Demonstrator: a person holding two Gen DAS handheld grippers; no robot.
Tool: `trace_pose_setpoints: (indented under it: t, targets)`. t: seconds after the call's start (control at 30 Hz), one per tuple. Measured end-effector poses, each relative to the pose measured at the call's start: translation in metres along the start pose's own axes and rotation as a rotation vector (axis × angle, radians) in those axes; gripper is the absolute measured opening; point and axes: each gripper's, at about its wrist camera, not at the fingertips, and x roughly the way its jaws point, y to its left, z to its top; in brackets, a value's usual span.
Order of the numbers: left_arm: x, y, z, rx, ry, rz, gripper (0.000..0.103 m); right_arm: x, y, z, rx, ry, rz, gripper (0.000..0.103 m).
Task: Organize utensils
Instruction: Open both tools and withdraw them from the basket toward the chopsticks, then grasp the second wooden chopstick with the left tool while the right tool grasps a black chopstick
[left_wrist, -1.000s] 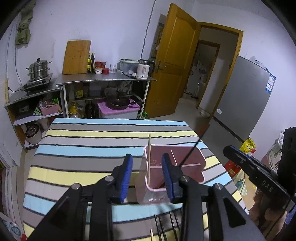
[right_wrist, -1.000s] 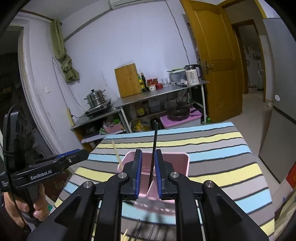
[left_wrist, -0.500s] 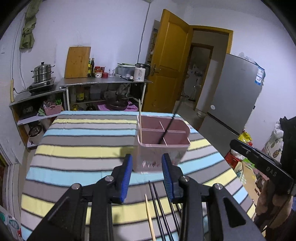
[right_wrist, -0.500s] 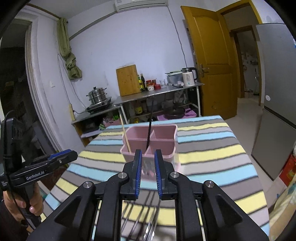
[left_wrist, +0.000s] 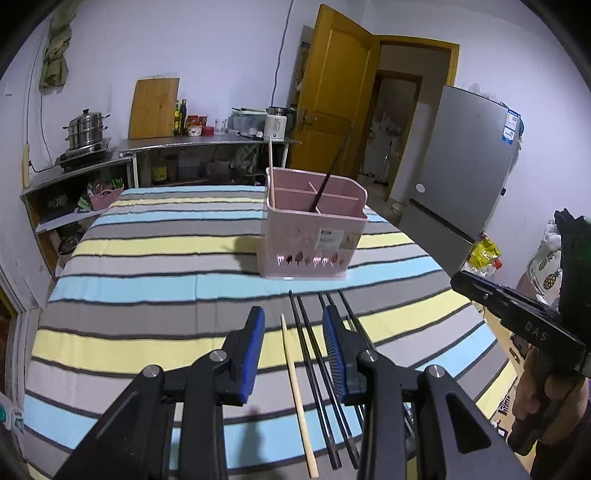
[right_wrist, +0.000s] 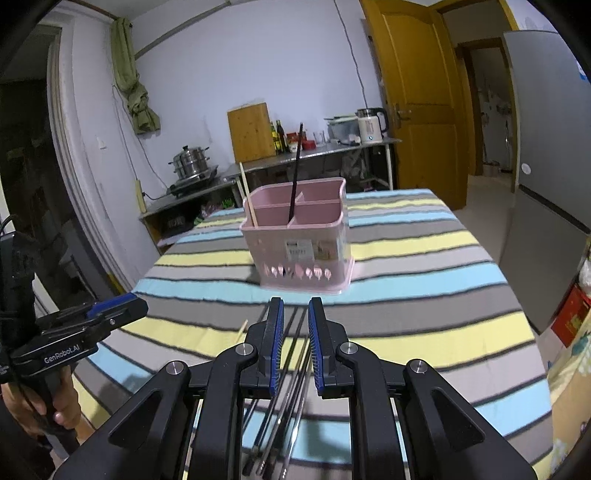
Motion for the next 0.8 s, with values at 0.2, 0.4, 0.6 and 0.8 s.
trace_pose_setpoints:
  t: [0.2, 0.4, 0.6, 0.8]
  targets:
    - [0.008, 0.001, -0.018, -0.002, 0.037, 0.002, 0.034, 0.011, -0.002, -0.017, 0.007, 0.055, -0.006, 0.014]
    - [0.020, 0.003, -0.031, -0.008, 0.078, 0.002, 0.034, 0.022, -0.003, -0.029, 0.018, 0.095, -0.011, 0.014]
    - [0.033, 0.005, -0.037, -0.015, 0.116, 0.002, 0.034, 0.035, -0.007, -0.034, 0.039, 0.131, -0.015, 0.014]
    - [0.057, 0.012, -0.038, -0.034, 0.166, 0.000, 0.034, 0.051, -0.010, -0.035, 0.055, 0.161, -0.013, 0.014]
